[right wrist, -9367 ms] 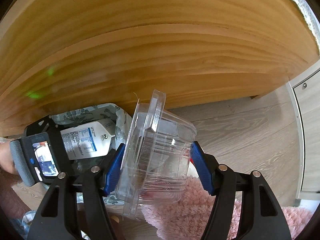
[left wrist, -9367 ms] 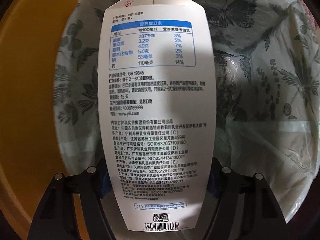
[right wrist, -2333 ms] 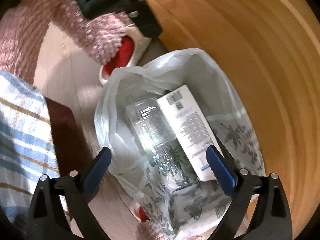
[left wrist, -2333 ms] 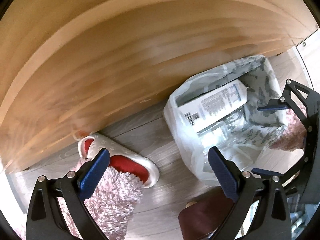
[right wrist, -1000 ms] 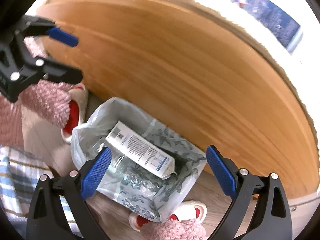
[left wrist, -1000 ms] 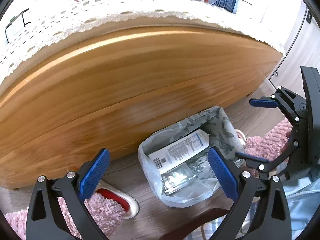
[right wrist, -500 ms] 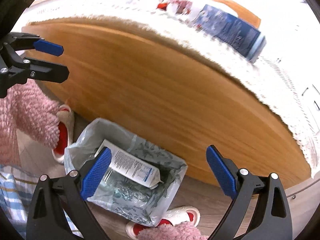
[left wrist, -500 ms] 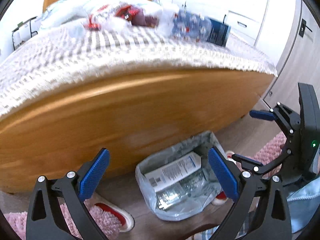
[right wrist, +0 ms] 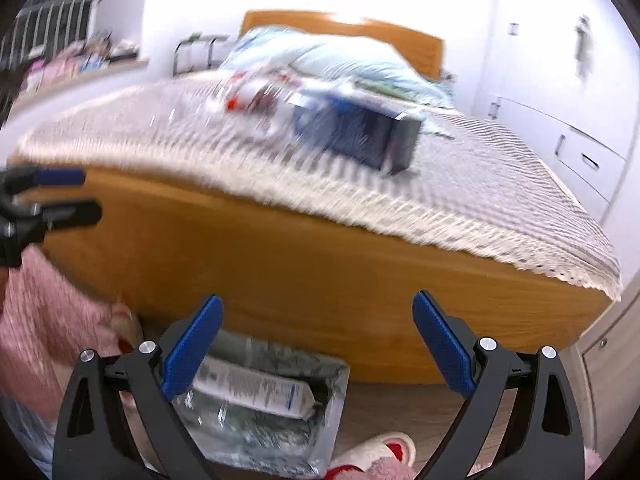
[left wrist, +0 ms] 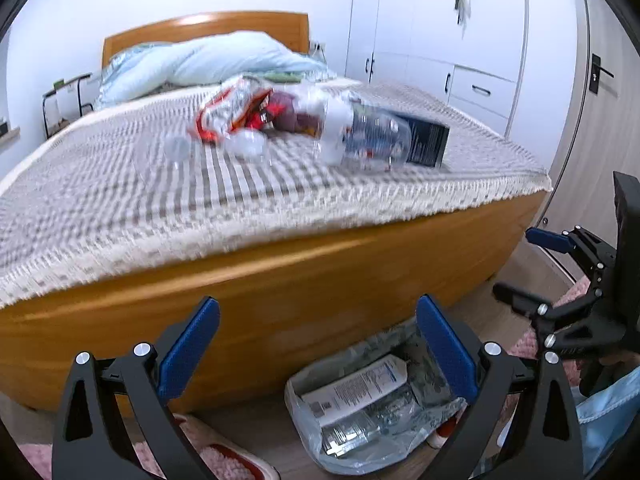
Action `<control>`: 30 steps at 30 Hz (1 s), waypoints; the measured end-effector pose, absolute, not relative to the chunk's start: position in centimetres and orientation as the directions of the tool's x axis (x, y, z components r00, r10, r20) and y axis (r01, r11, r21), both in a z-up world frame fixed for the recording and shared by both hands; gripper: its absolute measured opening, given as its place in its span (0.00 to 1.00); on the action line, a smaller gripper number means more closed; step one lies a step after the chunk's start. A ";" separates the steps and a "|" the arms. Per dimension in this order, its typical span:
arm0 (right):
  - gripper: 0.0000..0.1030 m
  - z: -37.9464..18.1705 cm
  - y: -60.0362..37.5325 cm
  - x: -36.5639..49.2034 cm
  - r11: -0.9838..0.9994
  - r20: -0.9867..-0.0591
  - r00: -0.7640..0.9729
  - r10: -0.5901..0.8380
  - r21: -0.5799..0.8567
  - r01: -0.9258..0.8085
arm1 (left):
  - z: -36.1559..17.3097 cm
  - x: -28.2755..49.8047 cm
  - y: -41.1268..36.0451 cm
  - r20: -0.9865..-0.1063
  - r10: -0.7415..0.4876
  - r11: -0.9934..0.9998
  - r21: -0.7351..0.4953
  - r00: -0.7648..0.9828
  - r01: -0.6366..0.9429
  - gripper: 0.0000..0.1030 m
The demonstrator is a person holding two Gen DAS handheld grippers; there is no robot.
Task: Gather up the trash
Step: 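Raise both open tools from the bin back toward the bed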
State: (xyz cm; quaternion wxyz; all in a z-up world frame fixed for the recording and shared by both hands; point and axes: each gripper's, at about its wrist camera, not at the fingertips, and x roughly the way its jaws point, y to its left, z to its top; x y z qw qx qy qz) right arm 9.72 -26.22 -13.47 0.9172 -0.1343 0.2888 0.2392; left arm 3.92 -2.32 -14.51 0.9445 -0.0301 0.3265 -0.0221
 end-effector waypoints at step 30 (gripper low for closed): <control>0.89 -3.4 -29.2 8.4 0.942 -0.111 0.938 0.329 -0.030 -0.334 | -5.7 3.8 -2.4 -0.341 0.021 0.999 -0.027 0.940 -0.032 0.93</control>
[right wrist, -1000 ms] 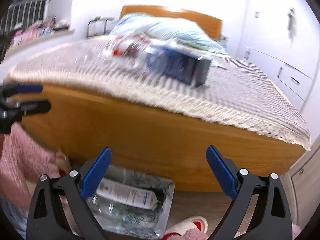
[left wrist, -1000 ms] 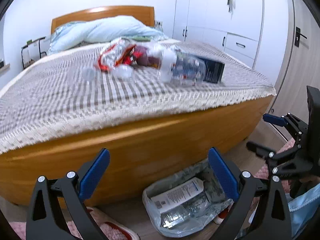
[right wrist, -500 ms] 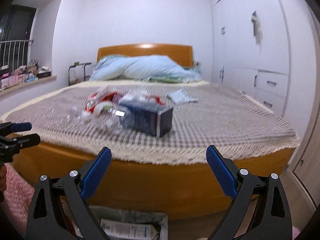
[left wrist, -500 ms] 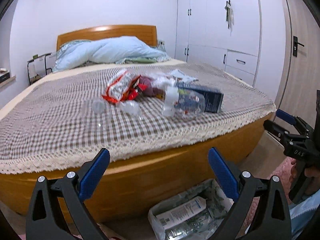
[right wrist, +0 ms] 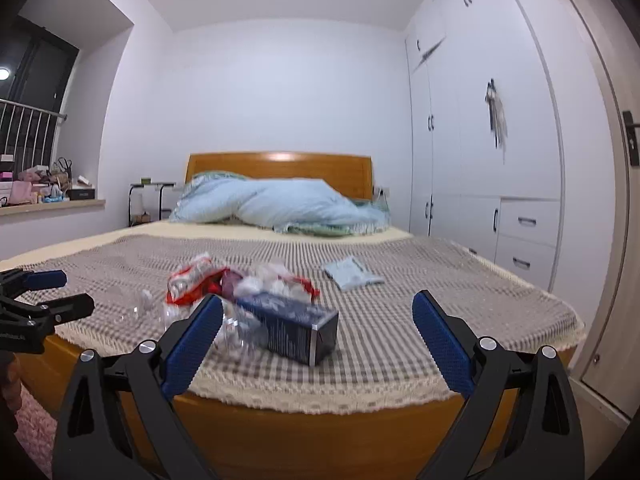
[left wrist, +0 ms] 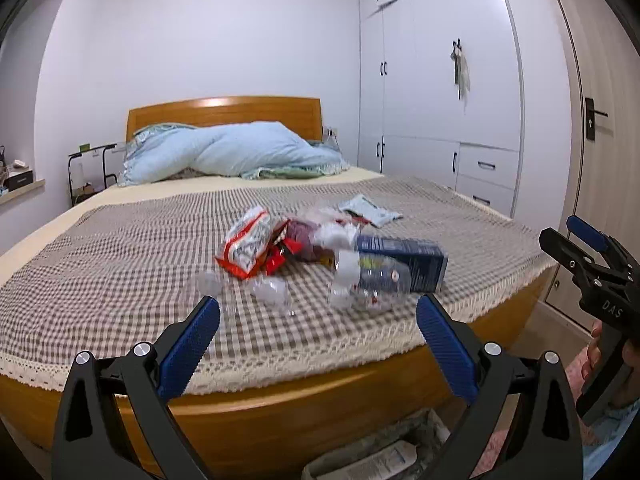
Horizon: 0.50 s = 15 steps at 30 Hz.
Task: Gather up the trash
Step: 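Raise both open tools from the bin back toward the bed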
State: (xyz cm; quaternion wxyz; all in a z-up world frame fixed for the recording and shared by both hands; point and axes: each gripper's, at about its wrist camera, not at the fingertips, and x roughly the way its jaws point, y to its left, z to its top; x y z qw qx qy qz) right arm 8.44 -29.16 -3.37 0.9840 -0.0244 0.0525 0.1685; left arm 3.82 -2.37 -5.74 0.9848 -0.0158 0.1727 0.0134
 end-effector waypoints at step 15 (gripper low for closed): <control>0.89 -3.0 -29.6 8.8 0.957 -0.074 0.954 0.289 0.000 -0.290 | -4.6 3.0 -2.1 -0.191 0.030 0.994 -0.093 0.981 -0.049 0.93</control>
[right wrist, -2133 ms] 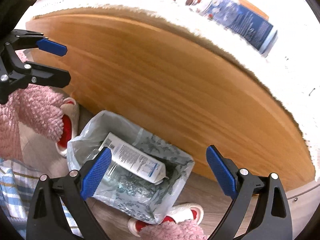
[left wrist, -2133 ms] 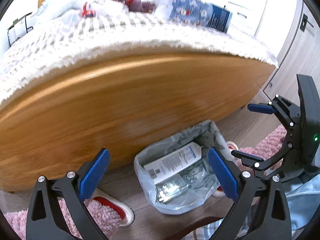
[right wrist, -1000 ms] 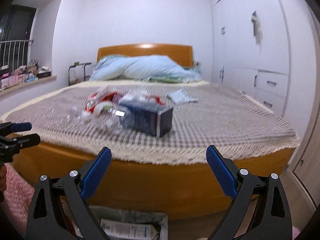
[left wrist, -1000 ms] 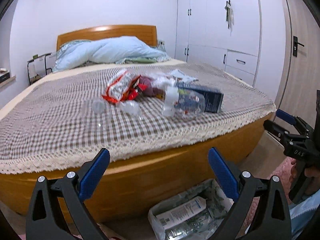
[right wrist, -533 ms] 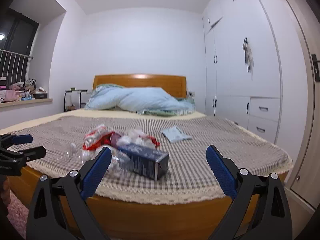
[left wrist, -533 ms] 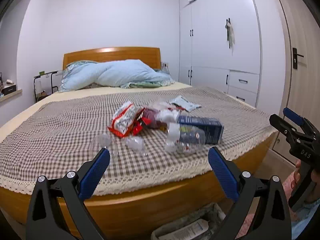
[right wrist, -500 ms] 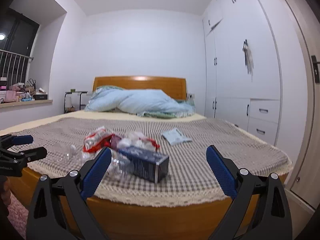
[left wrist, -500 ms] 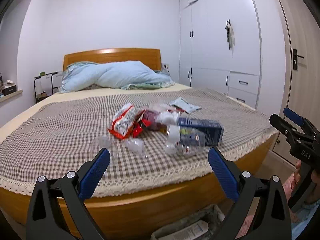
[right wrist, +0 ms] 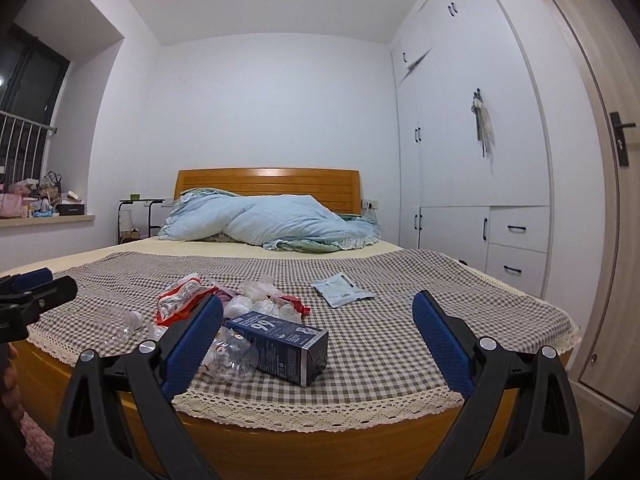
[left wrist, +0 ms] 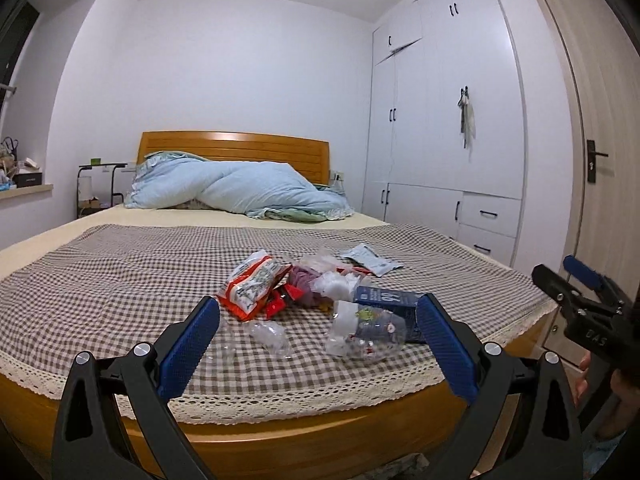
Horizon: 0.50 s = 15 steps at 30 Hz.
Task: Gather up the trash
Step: 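Raise both open tools from the bin back toward the bed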
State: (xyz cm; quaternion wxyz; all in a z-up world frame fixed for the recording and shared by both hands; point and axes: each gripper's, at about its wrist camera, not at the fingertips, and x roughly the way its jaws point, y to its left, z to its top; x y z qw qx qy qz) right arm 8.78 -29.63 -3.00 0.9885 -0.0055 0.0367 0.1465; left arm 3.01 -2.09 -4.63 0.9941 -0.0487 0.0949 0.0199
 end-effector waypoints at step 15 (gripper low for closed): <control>0.89 -4.9 -30.3 9.7 0.954 -0.149 0.943 0.298 0.016 -0.299 | -5.7 4.0 -1.9 -0.236 0.008 0.993 -0.113 0.972 -0.036 0.93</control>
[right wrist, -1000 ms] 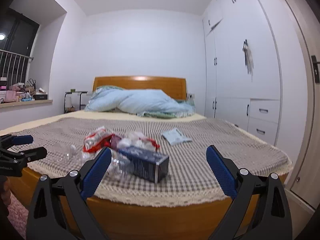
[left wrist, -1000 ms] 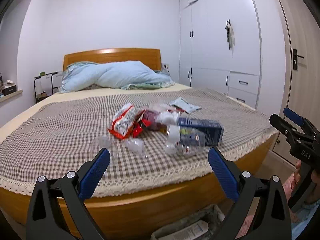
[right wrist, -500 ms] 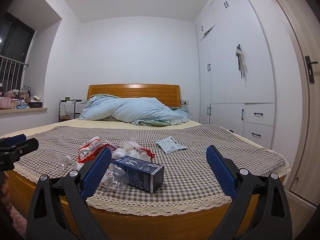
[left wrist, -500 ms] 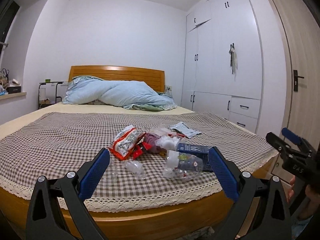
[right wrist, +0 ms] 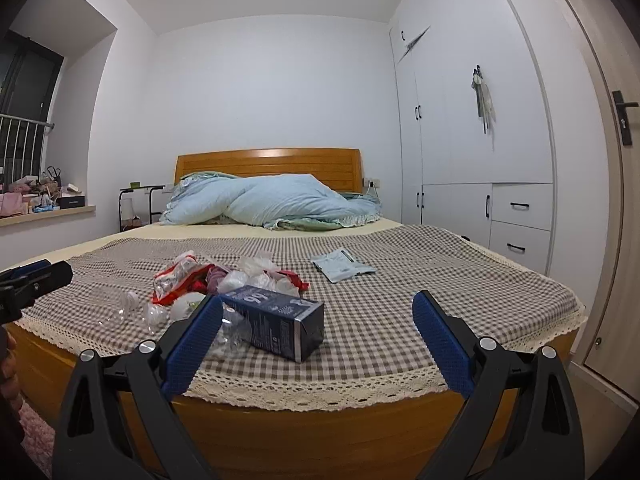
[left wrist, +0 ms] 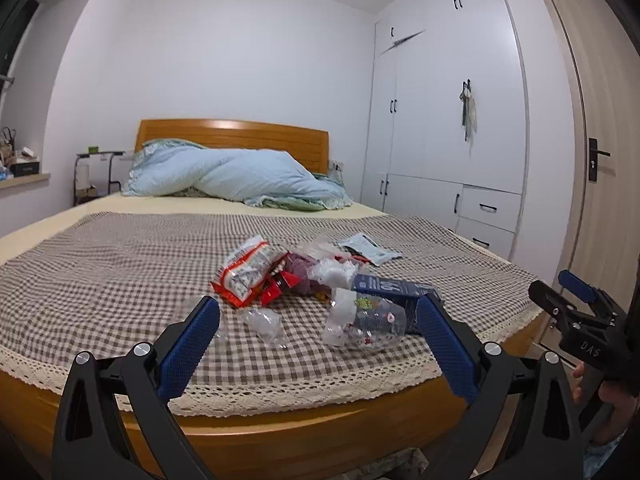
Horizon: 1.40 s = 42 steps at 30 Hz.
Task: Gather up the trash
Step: 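Raise both open tools from the bin back toward the bed, then grasp the clear plastic bottle with the left tool while the right tool approaches the blue box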
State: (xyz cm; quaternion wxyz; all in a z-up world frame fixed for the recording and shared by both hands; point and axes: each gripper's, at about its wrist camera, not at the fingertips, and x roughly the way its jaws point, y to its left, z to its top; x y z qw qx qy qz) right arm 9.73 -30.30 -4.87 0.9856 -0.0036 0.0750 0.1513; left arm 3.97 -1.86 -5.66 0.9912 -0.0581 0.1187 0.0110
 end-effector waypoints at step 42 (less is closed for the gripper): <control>0.93 -11.8 -26.2 25.3 0.760 -0.495 0.751 0.436 -0.244 -0.603 | -8.7 18.3 -5.3 -0.527 -0.131 0.991 -0.100 0.840 0.093 0.93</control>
